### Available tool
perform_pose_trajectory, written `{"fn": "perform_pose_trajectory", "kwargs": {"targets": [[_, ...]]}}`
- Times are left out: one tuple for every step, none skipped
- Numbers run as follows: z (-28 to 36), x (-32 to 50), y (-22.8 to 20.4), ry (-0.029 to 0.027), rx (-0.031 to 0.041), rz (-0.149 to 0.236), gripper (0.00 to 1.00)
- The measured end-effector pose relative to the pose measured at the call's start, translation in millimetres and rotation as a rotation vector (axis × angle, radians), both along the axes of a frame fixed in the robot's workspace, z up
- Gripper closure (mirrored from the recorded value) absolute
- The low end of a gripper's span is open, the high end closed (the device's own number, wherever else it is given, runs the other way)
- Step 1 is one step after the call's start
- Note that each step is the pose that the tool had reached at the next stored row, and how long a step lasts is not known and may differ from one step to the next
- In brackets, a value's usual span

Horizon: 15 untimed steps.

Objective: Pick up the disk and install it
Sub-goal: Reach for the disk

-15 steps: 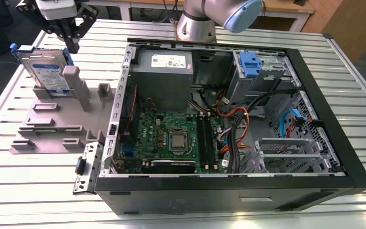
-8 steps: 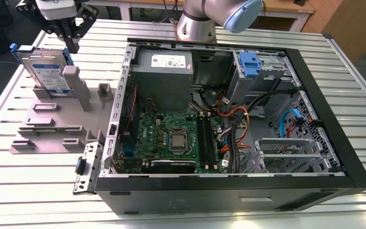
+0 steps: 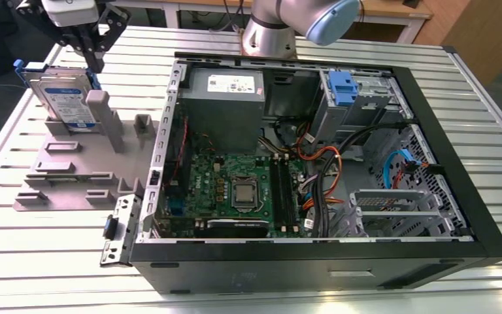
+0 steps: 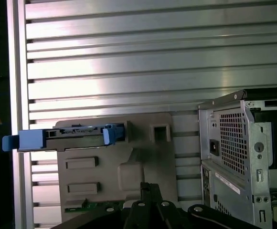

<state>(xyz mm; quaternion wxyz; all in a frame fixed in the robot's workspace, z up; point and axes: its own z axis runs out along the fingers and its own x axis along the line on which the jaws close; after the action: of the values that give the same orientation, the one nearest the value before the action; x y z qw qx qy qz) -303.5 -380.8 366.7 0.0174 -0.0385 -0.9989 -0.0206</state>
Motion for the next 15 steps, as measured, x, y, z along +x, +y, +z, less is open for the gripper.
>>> {"fn": "perform_pose_trajectory", "kwargs": {"targets": [[0.0, -1.4, 0.4, 0.0000, 0.0000, 0.000, 0.89], [0.0, -2.7, 1.1, 0.0000, -0.0001, 0.000, 0.89], [0.0, -3.9, 2.0, 0.0000, -0.0001, 0.000, 0.89], [0.0, -4.8, 3.1, -0.0001, -0.0001, 0.000, 0.89], [0.0, -5.7, 4.3, 0.0000, -0.0001, 0.000, 0.89], [0.0, -6.6, 5.6, 0.0000, -0.0001, 0.000, 0.89], [0.0, -7.5, 6.8, 0.0000, 0.0000, 0.000, 0.89], [0.0, -8.4, 7.7, 0.0000, 0.0000, 0.000, 0.89], [0.0, -9.5, 8.7, 0.0000, 0.0000, 0.000, 0.89], [-0.1, -10.4, 9.7, -0.0001, 0.0001, 0.000, 0.89], [0.0, -11.3, 10.6, 0.0000, 0.0000, 0.000, 0.89], [0.0, -12.2, 11.4, 0.0001, -0.0001, 0.000, 0.89], [0.0, -13.2, 12.2, 0.0001, -0.0001, 0.000, 0.89], [-0.1, -14.2, 12.7, 0.0001, -0.0001, 0.000, 0.89], [-0.1, -15.6, 12.9, 0.0001, -0.0001, 0.000, 0.89]]}}
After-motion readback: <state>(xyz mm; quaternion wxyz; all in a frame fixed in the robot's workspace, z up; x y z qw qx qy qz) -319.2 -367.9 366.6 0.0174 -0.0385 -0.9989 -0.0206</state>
